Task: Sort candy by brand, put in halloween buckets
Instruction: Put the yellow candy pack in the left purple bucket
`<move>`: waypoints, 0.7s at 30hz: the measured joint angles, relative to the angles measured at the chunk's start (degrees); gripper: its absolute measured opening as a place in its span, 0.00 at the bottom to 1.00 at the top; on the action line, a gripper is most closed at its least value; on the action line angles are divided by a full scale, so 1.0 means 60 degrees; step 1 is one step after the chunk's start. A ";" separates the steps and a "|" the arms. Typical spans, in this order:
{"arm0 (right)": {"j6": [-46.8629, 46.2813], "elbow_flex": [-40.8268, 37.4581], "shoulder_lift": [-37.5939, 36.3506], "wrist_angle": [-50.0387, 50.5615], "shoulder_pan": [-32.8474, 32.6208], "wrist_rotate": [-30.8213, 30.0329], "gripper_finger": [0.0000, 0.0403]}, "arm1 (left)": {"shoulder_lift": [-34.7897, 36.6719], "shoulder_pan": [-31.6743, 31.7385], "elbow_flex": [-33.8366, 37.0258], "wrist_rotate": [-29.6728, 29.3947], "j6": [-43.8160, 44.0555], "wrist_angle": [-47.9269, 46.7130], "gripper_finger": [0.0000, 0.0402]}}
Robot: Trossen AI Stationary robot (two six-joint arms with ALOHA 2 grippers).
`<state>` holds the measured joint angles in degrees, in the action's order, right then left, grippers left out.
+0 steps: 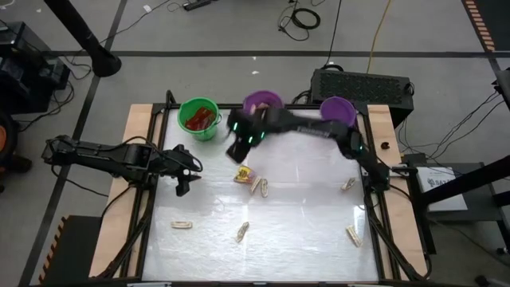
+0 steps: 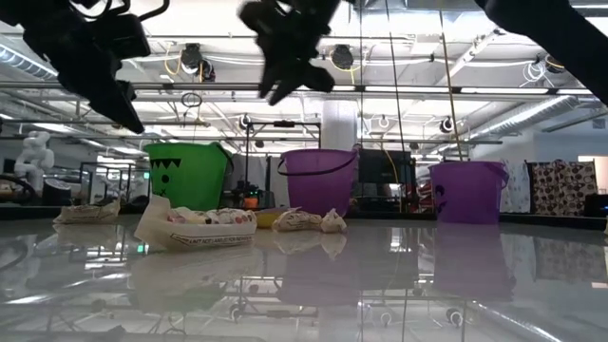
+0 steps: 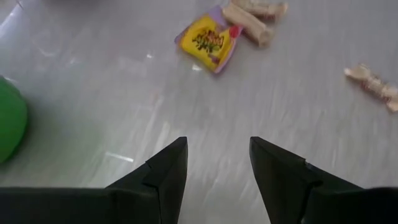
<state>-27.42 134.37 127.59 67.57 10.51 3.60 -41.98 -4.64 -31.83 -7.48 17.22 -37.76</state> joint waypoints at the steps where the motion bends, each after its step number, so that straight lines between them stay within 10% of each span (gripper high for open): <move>1: -0.0131 0.0000 0.0129 -0.0102 -0.0327 -0.0420 0.24 | 0.0000 0.0000 0.0000 0.0014 -0.0023 -0.0046 0.45; 7: -0.2173 0.0000 0.1122 0.0012 -0.1565 -0.1866 0.24 | 0.0000 0.0000 0.0000 0.0611 -0.0249 0.0301 0.45; 21: -0.4186 -0.0005 0.2385 0.0996 -0.1201 -0.1493 0.46 | 0.0000 0.0000 -0.0007 0.1514 -0.0430 0.1470 0.45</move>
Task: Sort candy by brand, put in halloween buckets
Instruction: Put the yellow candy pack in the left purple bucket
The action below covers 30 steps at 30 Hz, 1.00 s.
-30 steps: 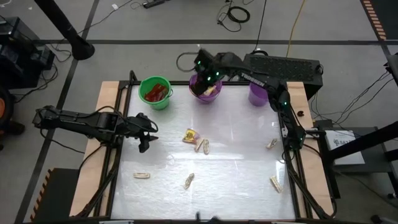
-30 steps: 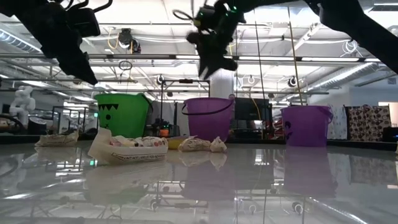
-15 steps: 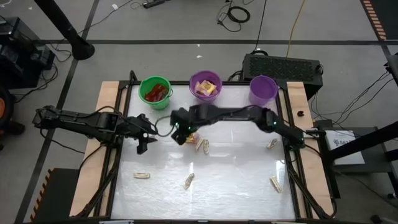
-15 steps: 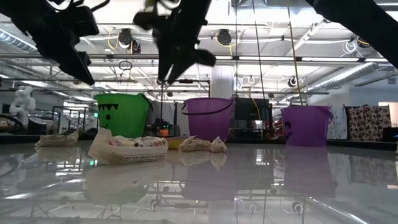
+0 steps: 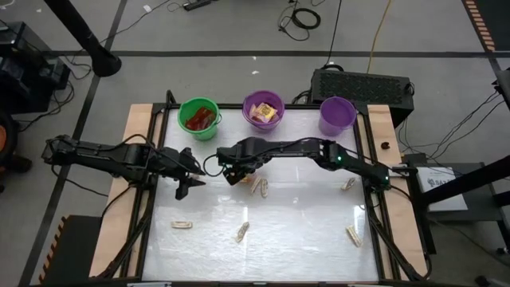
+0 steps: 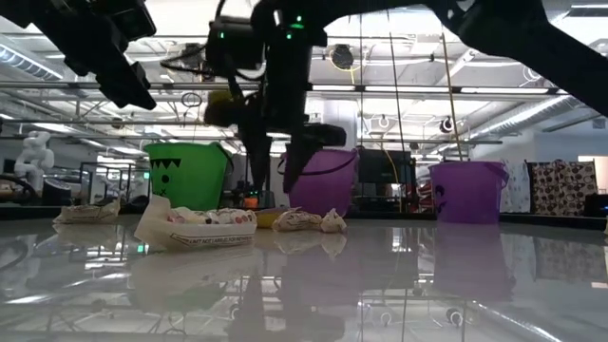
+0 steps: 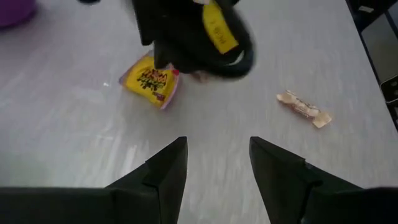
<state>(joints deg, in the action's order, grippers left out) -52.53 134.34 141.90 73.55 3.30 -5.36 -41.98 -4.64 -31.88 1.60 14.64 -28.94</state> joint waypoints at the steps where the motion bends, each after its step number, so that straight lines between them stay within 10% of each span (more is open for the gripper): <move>1: 0.0110 -0.0003 0.0055 0.0032 0.0065 0.0015 0.49 | 0.0000 0.0000 0.0000 -0.0001 0.0006 -0.0012 0.45; 15: 0.1500 -0.0439 0.0338 -0.0068 0.0544 0.0908 0.57 | 0.0000 0.0000 0.0000 -0.0084 0.1509 -0.0057 0.45; 30: 0.2724 -0.0836 0.0225 -0.0632 0.0563 0.1408 0.03 | 0.0000 0.0000 0.0000 -0.1014 0.2692 -0.0039 0.45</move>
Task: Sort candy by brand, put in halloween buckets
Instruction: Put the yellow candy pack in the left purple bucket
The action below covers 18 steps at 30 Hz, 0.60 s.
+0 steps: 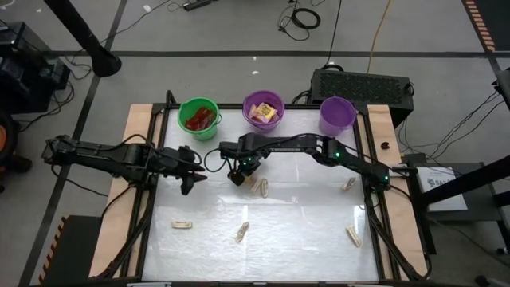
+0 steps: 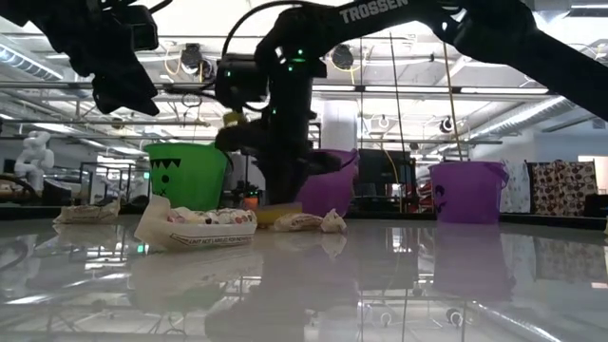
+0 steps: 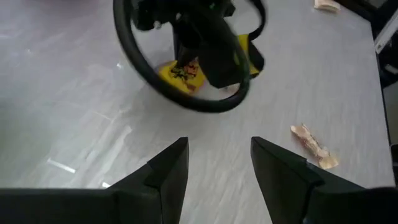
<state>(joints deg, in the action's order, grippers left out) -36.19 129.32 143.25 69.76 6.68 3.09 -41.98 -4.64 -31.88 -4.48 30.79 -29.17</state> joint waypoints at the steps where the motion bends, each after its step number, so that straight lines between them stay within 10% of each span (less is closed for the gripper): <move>1: 0.0025 0.0129 -0.0032 0.0147 -0.0003 -0.0004 0.03 | 0.0000 0.0000 0.0000 -0.0039 0.0073 0.0000 0.45; 18: 0.0348 0.0896 -0.2631 0.1049 0.1360 -0.2243 0.00 | -0.0001 -0.0007 0.0000 -0.0229 0.0277 0.0027 0.45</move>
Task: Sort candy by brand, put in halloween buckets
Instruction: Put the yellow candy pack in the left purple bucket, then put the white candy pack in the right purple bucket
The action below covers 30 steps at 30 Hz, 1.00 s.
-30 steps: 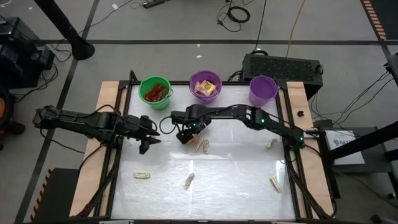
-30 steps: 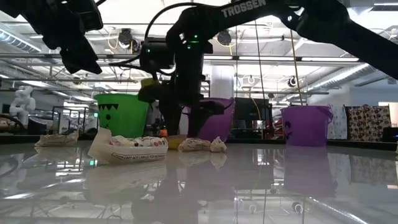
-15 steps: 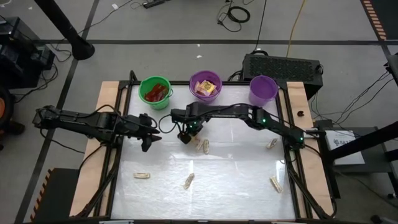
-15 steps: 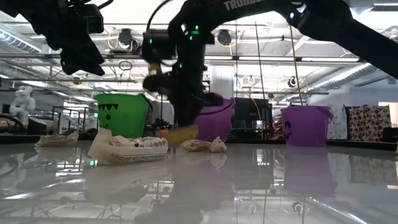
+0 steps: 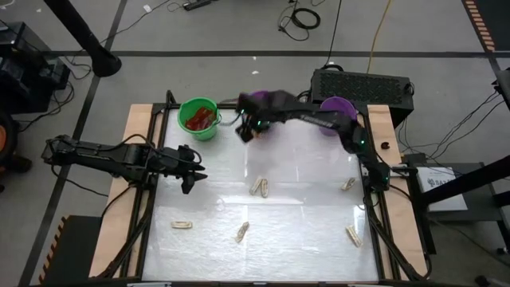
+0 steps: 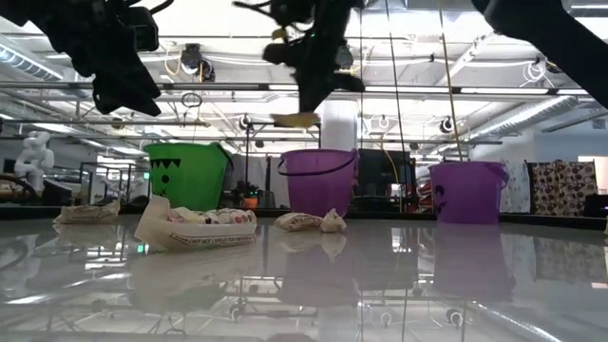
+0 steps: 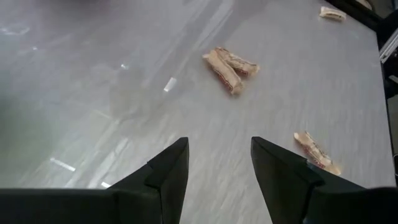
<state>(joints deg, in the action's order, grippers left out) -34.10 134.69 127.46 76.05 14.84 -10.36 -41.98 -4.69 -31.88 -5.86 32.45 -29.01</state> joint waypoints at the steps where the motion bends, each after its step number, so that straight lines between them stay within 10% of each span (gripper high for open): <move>1: -0.0058 0.0000 -0.0148 -0.0043 0.0174 -0.0361 0.00 | 0.0001 0.0000 0.0000 -0.0005 -0.0032 0.0001 0.45; 14: -0.0676 -0.0015 -0.0205 -0.0439 0.2145 -0.1007 0.02 | -0.0002 -0.0030 0.0001 -0.0075 -0.0750 -0.0034 0.45; 30: -0.1534 -0.0011 -0.0201 -0.1521 0.2326 0.0080 0.35 | -0.0003 -0.0688 0.0003 0.0448 -0.2917 0.0013 0.45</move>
<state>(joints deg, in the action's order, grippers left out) -43.30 134.63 126.26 66.93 28.79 -9.89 -42.00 -8.82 -31.86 -3.17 14.95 -28.93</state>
